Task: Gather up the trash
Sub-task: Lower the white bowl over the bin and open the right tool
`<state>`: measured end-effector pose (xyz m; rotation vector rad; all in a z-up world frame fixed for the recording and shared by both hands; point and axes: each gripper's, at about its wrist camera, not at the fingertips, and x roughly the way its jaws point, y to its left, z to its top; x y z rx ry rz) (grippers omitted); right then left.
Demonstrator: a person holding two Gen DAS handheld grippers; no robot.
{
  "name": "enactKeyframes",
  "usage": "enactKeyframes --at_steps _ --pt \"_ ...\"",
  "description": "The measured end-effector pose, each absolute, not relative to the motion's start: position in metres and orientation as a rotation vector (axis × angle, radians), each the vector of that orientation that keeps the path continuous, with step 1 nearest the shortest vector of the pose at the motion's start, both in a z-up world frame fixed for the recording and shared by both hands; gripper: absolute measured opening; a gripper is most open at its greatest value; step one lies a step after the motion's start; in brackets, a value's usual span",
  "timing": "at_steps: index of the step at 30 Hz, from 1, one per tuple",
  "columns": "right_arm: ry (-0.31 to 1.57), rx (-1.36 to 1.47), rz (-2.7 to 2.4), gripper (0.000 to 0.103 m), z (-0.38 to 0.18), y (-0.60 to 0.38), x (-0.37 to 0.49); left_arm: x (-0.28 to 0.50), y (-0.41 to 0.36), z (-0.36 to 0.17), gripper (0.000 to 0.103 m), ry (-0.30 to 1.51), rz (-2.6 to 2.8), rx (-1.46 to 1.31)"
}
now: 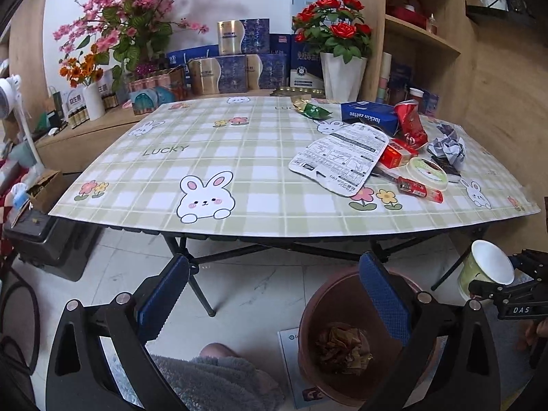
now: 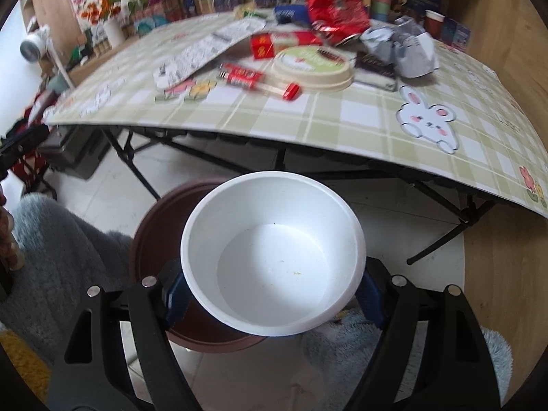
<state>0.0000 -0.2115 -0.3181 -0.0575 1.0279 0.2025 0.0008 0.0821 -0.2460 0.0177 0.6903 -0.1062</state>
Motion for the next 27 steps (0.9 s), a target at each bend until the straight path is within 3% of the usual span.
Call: enactKeyframes --at_steps 12,13,15,27 --pt "1.112 -0.162 0.298 0.079 -0.339 -0.149 0.017 -0.002 0.096 -0.251 0.097 0.682 -0.104 -0.068" --pt "1.108 -0.168 0.308 0.084 -0.338 -0.145 0.018 -0.002 0.097 -0.252 0.097 0.682 -0.105 -0.07" --pt "1.086 -0.17 0.324 0.093 -0.334 -0.136 0.02 -0.002 0.099 -0.252 0.097 0.683 -0.105 -0.08" --pt "0.891 -0.063 0.202 0.097 -0.284 -0.166 0.02 -0.003 0.107 -0.252 0.097 0.68 -0.085 -0.118"
